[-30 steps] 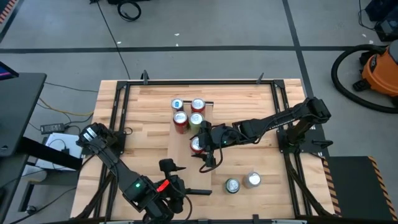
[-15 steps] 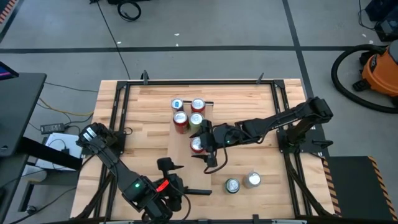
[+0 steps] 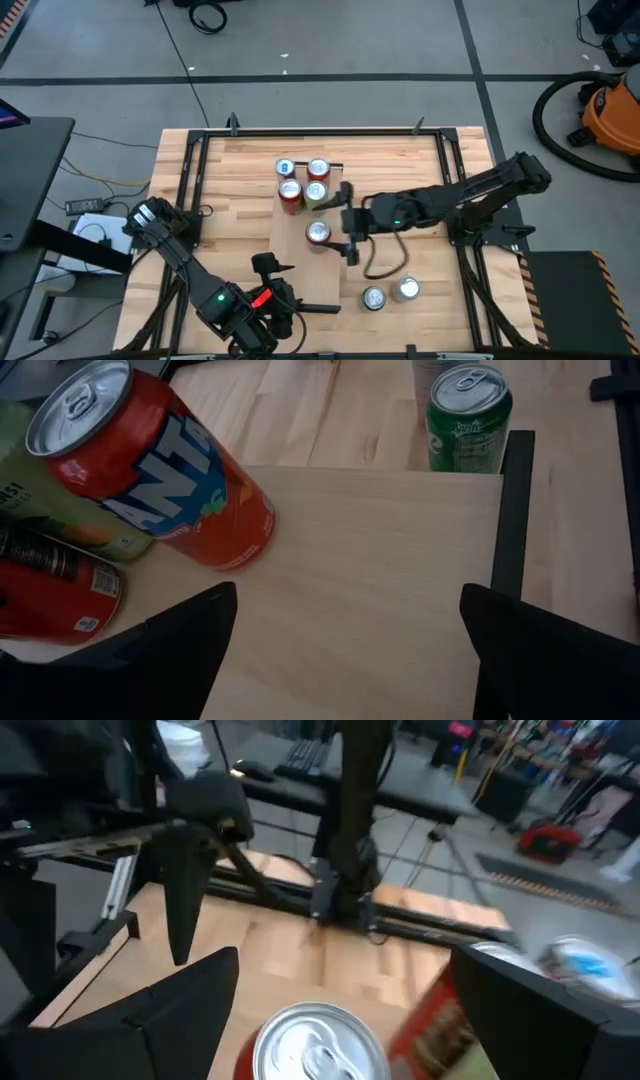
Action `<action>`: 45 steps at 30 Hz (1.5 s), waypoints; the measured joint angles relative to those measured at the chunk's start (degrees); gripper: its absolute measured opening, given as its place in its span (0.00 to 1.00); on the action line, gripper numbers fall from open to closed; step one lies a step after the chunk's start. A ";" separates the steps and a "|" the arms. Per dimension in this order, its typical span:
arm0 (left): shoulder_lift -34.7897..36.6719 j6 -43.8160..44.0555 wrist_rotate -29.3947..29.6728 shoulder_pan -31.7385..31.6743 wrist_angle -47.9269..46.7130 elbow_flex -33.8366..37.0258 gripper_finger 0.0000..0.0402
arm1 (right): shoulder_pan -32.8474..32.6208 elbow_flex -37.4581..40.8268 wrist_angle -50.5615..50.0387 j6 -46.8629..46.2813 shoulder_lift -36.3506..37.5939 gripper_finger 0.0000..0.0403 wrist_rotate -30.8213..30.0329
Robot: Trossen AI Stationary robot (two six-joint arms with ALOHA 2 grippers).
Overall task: Place canned beverage on shelf
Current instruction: Put the red soda can on the shelf
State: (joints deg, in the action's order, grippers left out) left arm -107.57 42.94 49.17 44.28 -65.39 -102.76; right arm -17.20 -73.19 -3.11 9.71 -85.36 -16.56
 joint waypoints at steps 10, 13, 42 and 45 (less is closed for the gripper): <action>0.00 2.53 -0.01 -1.79 -0.49 0.00 0.98 | -7.06 3.77 -19.86 -9.86 9.55 0.93 -4.99; 0.00 2.48 0.00 -2.36 -0.44 0.05 0.98 | -8.36 9.70 -18.16 -12.68 10.45 0.93 -4.99; 3.44 4.14 8.79 -6.12 1.34 10.21 0.63 | -4.43 30.93 20.36 -9.50 8.55 0.93 4.51; 3.48 4.47 9.38 -7.07 3.06 11.82 0.54 | -3.42 30.86 23.04 -9.23 6.78 0.93 4.76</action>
State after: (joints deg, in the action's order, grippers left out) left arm -104.09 47.41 58.55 37.21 -62.32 -90.94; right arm -20.61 -42.33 19.93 0.48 -78.58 -11.80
